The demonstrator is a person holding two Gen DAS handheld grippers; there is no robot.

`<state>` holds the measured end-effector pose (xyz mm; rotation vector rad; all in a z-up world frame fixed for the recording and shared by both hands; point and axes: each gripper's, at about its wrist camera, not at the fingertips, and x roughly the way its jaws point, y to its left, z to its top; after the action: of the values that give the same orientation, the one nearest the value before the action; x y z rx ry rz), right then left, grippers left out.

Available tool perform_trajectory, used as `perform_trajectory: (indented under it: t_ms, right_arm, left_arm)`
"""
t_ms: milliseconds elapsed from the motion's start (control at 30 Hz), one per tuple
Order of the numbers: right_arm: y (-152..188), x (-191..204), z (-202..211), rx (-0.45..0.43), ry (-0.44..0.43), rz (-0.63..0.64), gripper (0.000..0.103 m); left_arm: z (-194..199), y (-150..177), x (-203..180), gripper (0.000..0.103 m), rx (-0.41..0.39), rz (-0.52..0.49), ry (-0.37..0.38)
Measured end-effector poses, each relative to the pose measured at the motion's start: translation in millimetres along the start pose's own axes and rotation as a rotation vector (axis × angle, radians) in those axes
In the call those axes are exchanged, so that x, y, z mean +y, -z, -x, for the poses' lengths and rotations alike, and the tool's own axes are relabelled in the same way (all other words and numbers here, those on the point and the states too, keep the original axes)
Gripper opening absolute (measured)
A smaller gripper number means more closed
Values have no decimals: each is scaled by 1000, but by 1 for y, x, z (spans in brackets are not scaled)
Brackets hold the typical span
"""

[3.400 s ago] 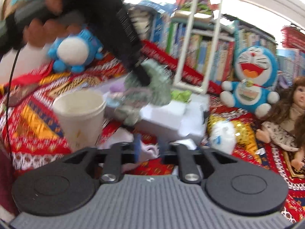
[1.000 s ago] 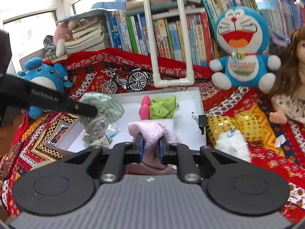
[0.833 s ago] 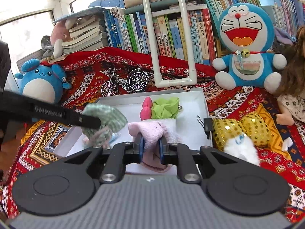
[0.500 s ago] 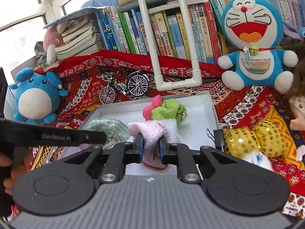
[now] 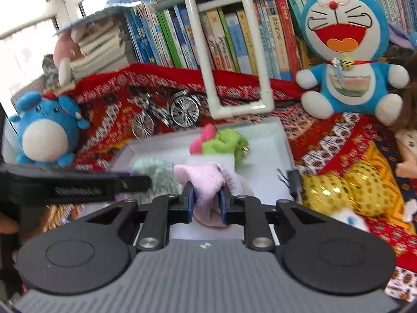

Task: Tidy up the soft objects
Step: 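Open both tools to drop the cloth and pink sock into the tray, then move the left tool to the white folded paper while the right tool approaches the blue pouch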

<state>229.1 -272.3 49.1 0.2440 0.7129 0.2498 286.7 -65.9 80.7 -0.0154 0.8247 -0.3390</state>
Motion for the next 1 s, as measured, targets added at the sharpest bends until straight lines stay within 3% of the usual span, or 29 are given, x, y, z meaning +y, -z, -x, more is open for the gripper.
perform_trajectory:
  t_ms: [200,267,467,567,767,1000]
  right_arm:
    - [11,-6,-7,71,26,13,30]
    - [14,-7,-3,57,10,6,52]
    - [9,-4,31,-23,-22,50,67]
    - [8,-4,55,-63,-12,83,74]
    - [15,-13,107,-135,41,130,85]
    - [31,-37,153,-176,51,64,88]
  left_arm:
    - [20,-1,-4,50,-32,7,-8]
    - [30,0,-5,52,-46,5,-8]
    - [69,2,-12,58,-97,-8,22]
    - [92,7,-21,71,-126,-32,47]
    - [131,25,-52,78,-180,-117,102]
    - [158,53,-90,79,-197,-161,162]
